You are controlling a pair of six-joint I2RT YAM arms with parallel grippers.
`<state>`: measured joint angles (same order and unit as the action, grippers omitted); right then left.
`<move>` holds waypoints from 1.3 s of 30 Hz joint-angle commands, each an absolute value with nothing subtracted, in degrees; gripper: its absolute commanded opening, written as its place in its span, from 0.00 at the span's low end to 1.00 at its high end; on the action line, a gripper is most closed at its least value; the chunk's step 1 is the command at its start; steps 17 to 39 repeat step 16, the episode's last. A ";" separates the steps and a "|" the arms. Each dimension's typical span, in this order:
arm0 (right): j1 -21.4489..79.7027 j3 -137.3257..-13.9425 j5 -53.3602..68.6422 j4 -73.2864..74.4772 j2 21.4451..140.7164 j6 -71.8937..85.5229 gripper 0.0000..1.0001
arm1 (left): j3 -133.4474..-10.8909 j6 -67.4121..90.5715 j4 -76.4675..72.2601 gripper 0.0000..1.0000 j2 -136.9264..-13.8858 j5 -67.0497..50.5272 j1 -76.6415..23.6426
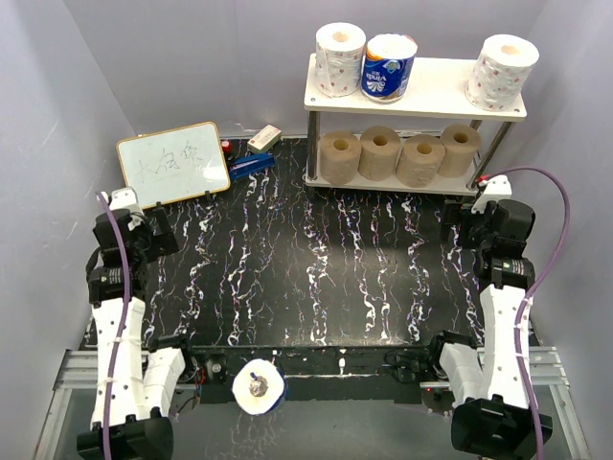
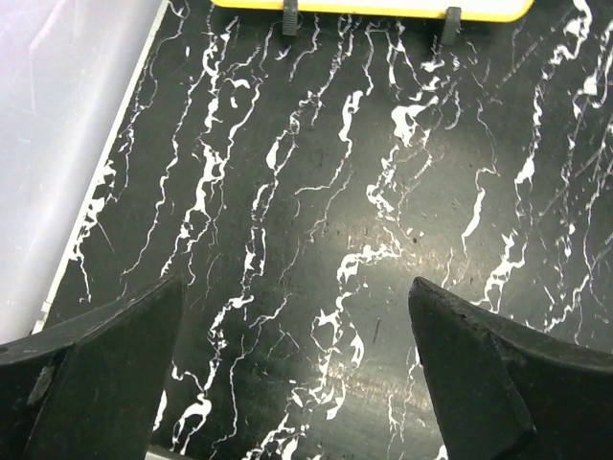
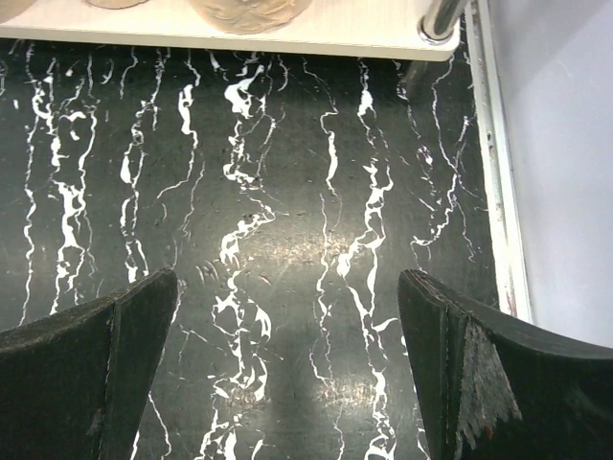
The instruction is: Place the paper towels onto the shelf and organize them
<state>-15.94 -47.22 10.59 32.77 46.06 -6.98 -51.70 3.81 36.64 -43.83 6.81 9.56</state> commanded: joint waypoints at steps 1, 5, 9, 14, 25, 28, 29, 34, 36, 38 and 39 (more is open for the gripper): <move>-16.52 -47.24 14.55 30.78 45.36 -7.36 0.98 | -48.19 6.52 33.92 0.99 -41.37 3.28 13.30; -16.52 -47.44 14.59 31.06 46.60 -7.36 0.98 | -48.68 5.76 34.30 0.99 -39.72 1.11 16.27; -17.06 -47.63 15.29 31.74 48.98 -7.62 0.98 | -49.90 7.65 35.21 0.99 -39.46 5.03 17.85; -18.07 -47.96 15.90 32.54 52.41 -8.00 0.98 | -50.11 8.81 35.50 0.99 -39.22 7.68 18.29; -18.19 -48.34 15.42 32.69 53.19 -7.72 0.98 | -51.02 9.03 35.68 0.99 -39.11 7.68 18.68; -18.19 -48.34 15.42 32.69 53.19 -7.72 0.98 | -51.02 9.03 35.68 0.99 -39.11 7.68 18.68; -18.19 -48.34 15.42 32.69 53.19 -7.72 0.98 | -51.02 9.03 35.68 0.99 -39.11 7.68 18.68; -18.19 -48.34 15.42 32.69 53.19 -7.72 0.98 | -51.02 9.03 35.68 0.99 -39.11 7.68 18.68; -18.19 -48.34 15.42 32.69 53.19 -7.72 0.98 | -51.02 9.03 35.68 0.99 -39.11 7.68 18.68; -18.19 -48.34 15.42 32.69 53.19 -7.72 0.98 | -51.02 9.03 35.68 0.99 -39.11 7.68 18.68; -18.19 -48.34 15.42 32.69 53.19 -7.72 0.98 | -51.02 9.03 35.68 0.99 -39.11 7.68 18.68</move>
